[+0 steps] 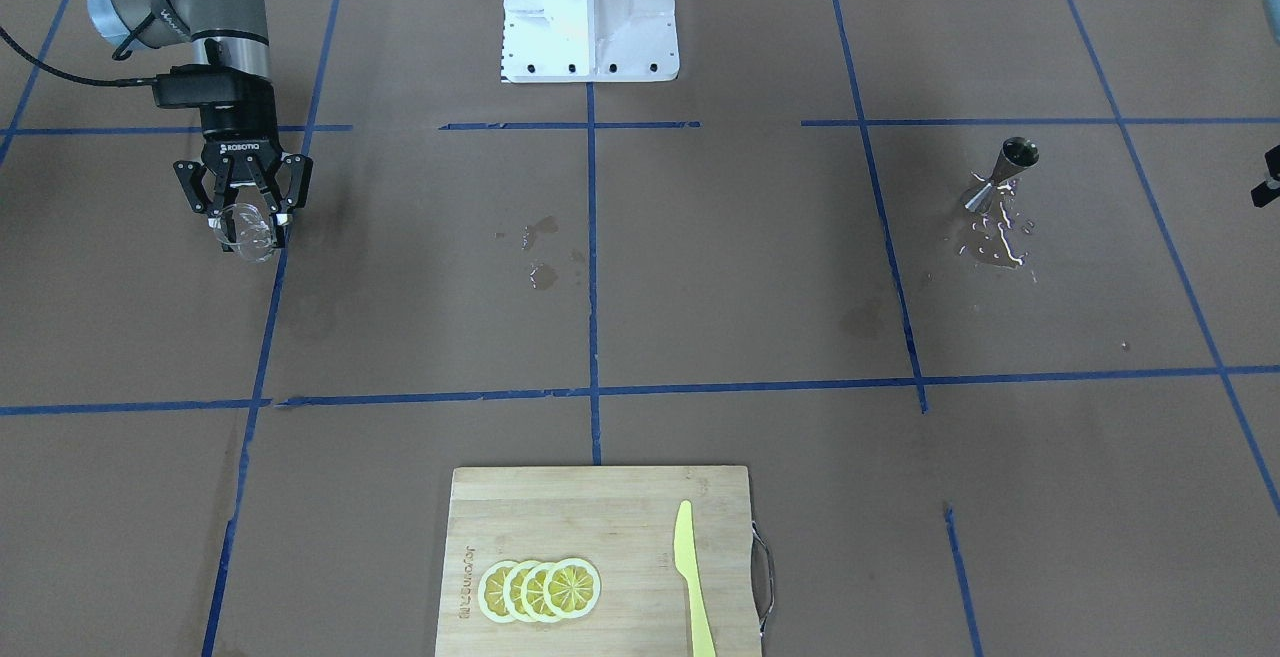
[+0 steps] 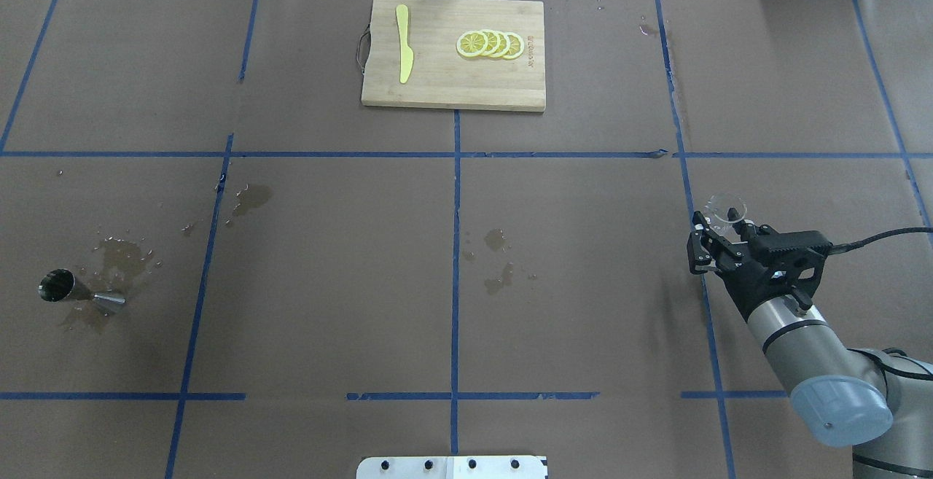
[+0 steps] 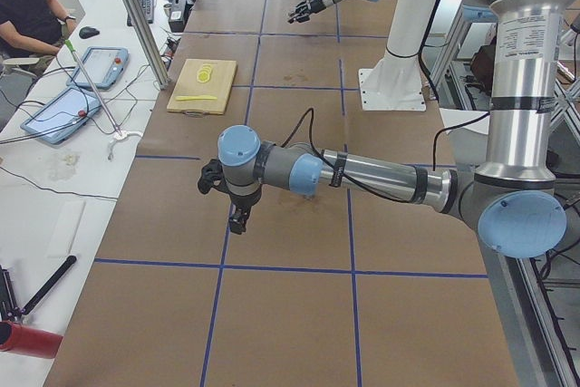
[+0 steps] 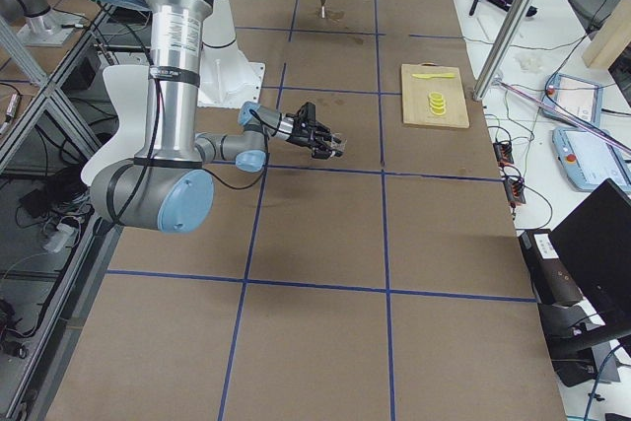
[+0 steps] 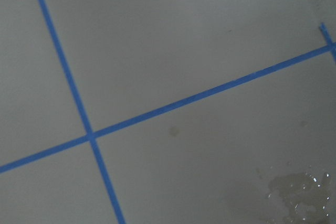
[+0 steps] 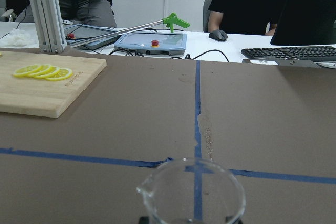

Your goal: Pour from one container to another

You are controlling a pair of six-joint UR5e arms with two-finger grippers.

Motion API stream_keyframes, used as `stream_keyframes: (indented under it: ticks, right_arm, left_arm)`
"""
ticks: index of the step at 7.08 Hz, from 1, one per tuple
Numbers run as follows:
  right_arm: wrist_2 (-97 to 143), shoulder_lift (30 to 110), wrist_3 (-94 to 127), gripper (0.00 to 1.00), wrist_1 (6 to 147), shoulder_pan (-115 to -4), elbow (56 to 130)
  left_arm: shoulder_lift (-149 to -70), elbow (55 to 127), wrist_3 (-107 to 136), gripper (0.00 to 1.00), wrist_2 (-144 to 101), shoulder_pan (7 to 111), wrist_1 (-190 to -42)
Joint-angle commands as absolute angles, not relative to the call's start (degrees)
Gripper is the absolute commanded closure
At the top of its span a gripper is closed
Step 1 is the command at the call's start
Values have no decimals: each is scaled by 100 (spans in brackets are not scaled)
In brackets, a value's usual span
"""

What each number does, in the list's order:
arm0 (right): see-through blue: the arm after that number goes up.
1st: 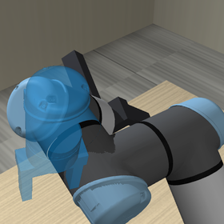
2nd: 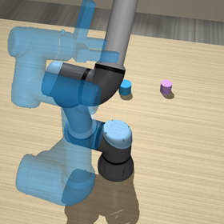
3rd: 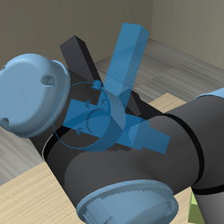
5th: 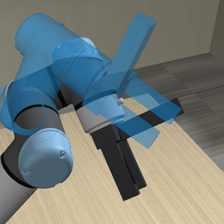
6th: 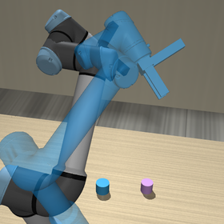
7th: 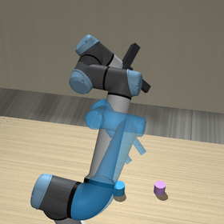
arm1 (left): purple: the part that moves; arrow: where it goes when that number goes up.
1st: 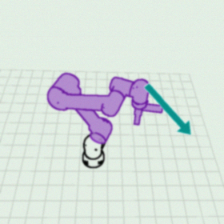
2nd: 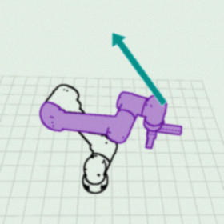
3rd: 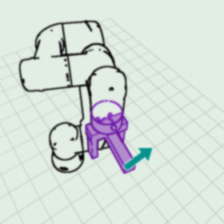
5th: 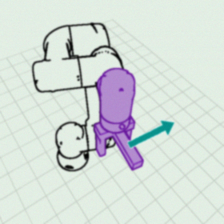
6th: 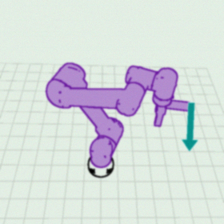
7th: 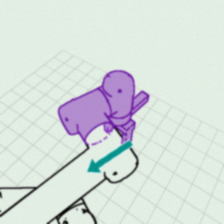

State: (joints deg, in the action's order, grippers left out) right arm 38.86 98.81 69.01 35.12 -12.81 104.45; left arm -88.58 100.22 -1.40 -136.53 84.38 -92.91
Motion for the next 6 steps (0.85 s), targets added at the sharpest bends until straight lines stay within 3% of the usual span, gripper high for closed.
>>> stream_keyframes:
  ticks: [1,6]
  right_arm:
    - [3885,9818,6882,100,2291,-1318,9524]
    - [3508,9608,6855,100,2013,-1153,9062]
  left_arm:
    - [-8797,10099,-79,0,-13388,8499,-9333]
    - [-8947,10046,-114,0,-12999,8446,-9290]
